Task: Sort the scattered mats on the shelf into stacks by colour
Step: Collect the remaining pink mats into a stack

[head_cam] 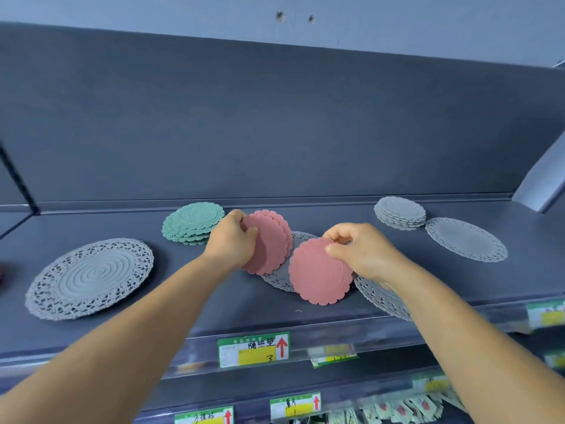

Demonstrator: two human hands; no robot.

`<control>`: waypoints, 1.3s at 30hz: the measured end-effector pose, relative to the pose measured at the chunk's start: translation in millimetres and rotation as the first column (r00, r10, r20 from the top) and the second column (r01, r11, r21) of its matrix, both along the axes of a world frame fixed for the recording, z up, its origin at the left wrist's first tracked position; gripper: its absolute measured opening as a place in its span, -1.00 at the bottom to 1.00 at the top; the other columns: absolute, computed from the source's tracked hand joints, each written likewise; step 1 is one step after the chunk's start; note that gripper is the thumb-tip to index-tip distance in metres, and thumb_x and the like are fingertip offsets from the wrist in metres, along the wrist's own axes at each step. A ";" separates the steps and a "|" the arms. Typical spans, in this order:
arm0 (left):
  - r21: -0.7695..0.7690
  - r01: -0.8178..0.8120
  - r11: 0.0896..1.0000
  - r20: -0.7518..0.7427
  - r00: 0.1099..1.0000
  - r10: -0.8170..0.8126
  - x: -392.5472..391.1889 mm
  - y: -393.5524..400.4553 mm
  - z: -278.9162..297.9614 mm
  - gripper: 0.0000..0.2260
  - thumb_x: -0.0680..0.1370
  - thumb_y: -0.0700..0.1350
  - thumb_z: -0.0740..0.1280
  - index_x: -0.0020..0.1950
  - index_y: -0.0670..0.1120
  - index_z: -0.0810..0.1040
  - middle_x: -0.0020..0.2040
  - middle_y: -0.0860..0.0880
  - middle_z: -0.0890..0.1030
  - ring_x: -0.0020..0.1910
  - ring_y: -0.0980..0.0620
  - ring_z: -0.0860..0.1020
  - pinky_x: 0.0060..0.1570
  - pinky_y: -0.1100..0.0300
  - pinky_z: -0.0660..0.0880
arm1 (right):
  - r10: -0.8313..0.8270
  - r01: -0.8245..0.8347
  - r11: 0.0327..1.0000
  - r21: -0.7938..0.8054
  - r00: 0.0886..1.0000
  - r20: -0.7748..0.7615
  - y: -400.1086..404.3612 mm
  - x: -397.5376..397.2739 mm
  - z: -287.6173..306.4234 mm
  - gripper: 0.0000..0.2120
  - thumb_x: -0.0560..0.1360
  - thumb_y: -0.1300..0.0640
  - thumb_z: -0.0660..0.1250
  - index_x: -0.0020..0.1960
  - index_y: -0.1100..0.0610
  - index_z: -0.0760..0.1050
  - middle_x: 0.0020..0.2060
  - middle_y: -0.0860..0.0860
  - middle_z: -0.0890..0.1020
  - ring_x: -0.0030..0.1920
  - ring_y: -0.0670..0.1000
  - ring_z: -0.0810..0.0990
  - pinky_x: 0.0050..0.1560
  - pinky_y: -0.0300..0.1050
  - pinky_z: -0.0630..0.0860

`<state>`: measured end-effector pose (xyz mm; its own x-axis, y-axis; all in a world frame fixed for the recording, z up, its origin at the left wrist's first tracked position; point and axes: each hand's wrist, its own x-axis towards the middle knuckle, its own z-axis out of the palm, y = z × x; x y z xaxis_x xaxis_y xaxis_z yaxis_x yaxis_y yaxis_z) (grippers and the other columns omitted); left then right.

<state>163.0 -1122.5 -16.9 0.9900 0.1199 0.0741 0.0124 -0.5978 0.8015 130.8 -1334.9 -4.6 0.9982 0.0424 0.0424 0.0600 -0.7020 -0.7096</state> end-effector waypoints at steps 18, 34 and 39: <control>-0.302 -0.142 0.942 0.006 0.988 0.151 -63.7 69.7 10.9 -0.78 0.58 -0.22 0.15 0.22 -0.14 0.41 0.02 -0.09 0.53 -0.12 -0.07 0.51 -0.21 0.11 0.51 | 0.104 -0.066 0.907 0.415 0.992 -0.070 138.9 5.6 2.5 -0.68 0.51 0.13 0.31 0.25 0.06 0.38 -0.03 -0.02 0.59 -0.09 0.02 0.59 -0.08 -0.11 0.56; 0.023 -0.476 0.879 0.075 0.877 0.474 -110.0 318.4 15.7 -0.67 0.54 -0.15 0.24 0.31 -0.06 0.45 -0.02 -0.05 0.60 -0.10 -0.05 0.55 -0.20 0.15 0.56 | 0.288 -0.244 0.892 0.381 0.956 -0.062 387.6 -21.2 -4.3 -0.64 0.45 0.25 0.33 0.24 0.10 0.50 0.03 0.01 0.67 -0.20 -0.01 0.61 -0.05 -0.08 0.59; 0.174 -0.457 0.872 0.054 0.889 0.455 -107.2 364.2 8.8 -0.73 0.54 -0.17 0.22 0.23 -0.12 0.52 0.17 -0.16 0.52 -0.09 -0.08 0.46 -0.17 0.24 0.34 | 0.264 -0.234 0.925 0.298 0.963 -0.063 439.5 -21.0 -11.5 -0.56 0.46 0.27 0.31 0.33 0.13 0.46 0.21 0.04 0.61 0.16 0.07 0.60 0.24 0.00 0.51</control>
